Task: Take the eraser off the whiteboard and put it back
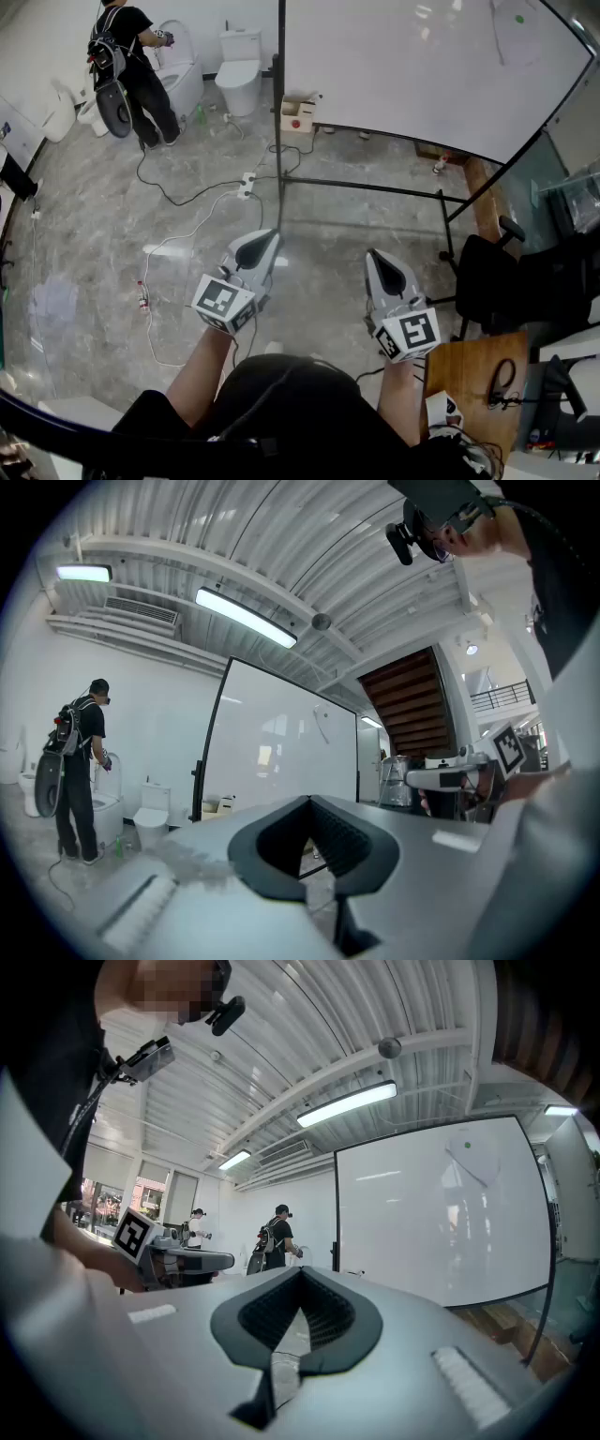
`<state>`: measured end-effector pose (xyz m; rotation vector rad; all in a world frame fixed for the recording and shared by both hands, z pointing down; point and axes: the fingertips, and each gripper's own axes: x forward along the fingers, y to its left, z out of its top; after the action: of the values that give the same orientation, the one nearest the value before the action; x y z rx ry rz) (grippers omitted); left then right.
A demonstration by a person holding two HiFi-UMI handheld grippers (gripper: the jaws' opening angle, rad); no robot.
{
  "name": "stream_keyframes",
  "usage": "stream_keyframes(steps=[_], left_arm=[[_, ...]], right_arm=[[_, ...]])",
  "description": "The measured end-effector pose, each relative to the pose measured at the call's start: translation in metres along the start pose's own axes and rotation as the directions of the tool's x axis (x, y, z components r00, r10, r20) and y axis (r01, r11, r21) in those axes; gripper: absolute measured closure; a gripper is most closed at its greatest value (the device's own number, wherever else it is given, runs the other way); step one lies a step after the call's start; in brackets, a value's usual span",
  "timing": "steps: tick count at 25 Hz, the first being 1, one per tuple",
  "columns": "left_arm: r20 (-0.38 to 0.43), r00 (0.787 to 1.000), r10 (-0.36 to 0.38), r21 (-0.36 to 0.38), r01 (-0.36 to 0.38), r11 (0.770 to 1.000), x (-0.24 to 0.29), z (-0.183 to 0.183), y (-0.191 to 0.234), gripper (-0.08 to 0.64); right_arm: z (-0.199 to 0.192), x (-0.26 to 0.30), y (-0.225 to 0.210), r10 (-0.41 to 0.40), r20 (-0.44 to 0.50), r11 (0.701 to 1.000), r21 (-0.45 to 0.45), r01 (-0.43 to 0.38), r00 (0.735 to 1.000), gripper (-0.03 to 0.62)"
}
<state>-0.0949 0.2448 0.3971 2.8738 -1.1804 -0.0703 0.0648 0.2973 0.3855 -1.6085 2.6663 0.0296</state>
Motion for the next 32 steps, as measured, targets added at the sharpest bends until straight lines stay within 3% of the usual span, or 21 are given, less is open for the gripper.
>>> stream_keyframes(steps=[20,32], left_arm=[[-0.034,0.999,-0.001,0.032,0.002,0.999,0.018,-0.002,-0.03,0.554],[-0.03,0.998,0.061,0.023,-0.06,0.998,0.029,-0.013,-0.06,0.555]], right_arm=[[-0.008,-0.016,-0.025,0.038,0.001,0.998,0.051,-0.038,0.999,0.583],[-0.015,-0.038,-0.05,0.075,0.011,0.995,0.058,-0.075,0.997,0.583]])
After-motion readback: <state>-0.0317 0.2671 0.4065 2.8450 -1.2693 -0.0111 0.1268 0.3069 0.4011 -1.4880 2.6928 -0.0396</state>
